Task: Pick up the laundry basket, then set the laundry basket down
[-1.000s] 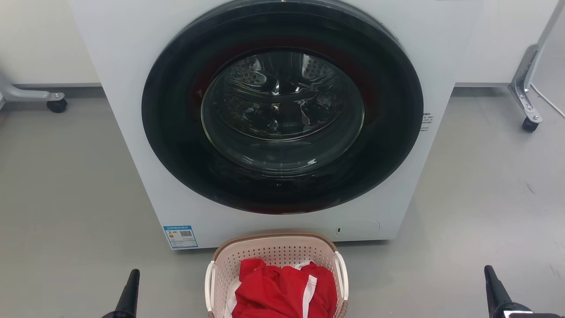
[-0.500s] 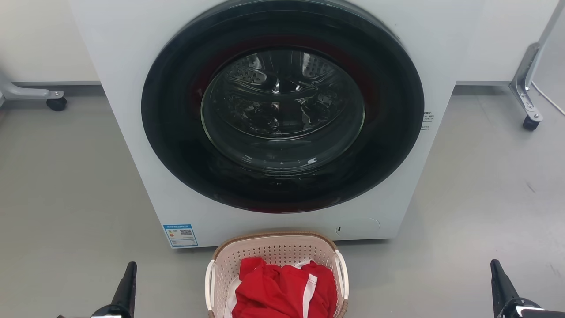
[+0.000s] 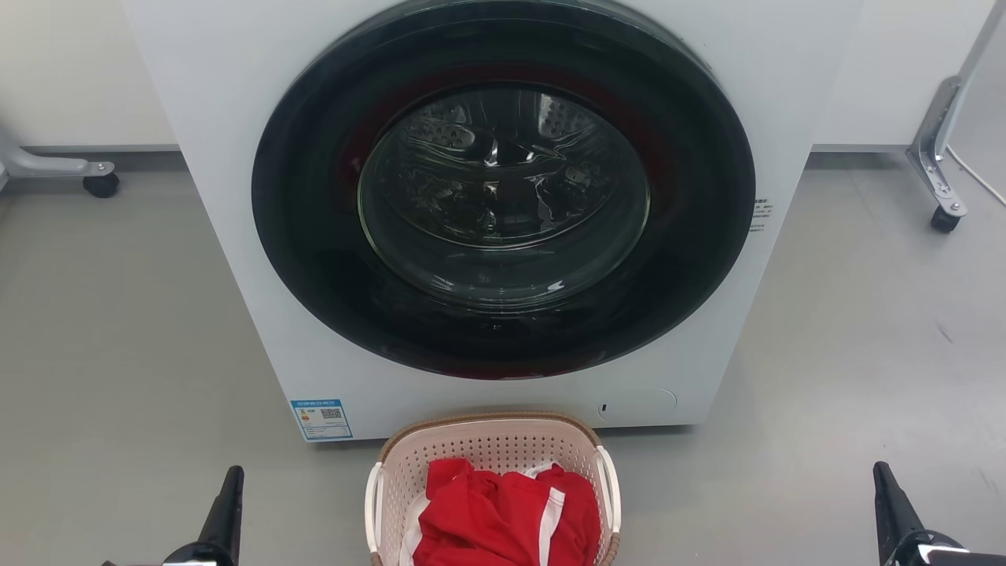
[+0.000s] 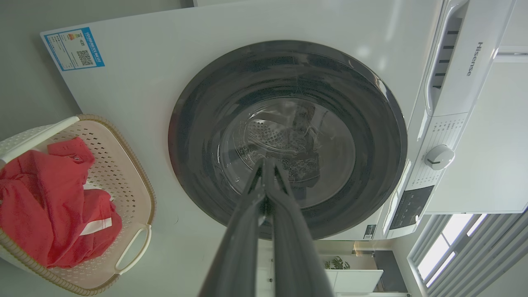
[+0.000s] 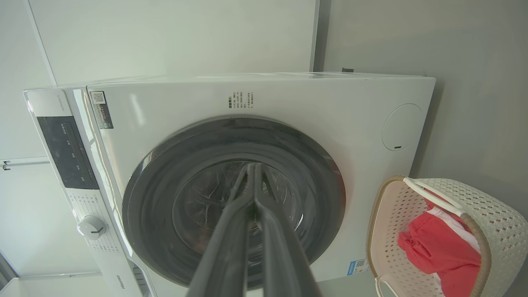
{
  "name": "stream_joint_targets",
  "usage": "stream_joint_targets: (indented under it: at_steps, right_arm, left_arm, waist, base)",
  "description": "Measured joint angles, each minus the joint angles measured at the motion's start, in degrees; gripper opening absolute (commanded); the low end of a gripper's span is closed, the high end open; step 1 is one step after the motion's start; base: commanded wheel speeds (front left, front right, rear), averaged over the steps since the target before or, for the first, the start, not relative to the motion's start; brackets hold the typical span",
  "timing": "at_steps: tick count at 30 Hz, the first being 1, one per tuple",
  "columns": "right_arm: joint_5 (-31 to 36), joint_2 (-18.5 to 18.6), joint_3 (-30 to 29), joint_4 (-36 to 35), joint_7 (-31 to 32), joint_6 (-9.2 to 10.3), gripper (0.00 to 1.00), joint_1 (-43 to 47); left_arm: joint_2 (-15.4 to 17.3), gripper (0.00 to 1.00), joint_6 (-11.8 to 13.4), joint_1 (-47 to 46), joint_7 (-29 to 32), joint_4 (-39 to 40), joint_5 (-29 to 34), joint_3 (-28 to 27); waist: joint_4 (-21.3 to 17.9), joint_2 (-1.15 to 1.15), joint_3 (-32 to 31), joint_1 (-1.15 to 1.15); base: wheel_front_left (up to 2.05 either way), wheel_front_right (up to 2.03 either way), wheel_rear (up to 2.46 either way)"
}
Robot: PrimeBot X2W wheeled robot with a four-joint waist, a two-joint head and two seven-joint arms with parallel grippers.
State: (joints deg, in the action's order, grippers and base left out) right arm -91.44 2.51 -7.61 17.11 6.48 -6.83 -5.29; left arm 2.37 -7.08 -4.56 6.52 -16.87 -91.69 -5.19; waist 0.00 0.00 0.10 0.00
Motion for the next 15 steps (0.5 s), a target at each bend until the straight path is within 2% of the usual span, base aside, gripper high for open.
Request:
stream_joint_targets:
  at_steps: [15]
  right_arm:
    - [0.00, -0.01, 0.01, 0.00, 0.00, 0.00, 0.00, 0.00]
  left_arm:
    - [0.00, 0.00, 0.00, 0.00, 0.00, -0.01, -0.01, 0.00]
  waist:
    - [0.00, 0.00, 0.00, 0.00]
  base:
    - [0.00, 0.00, 0.00]
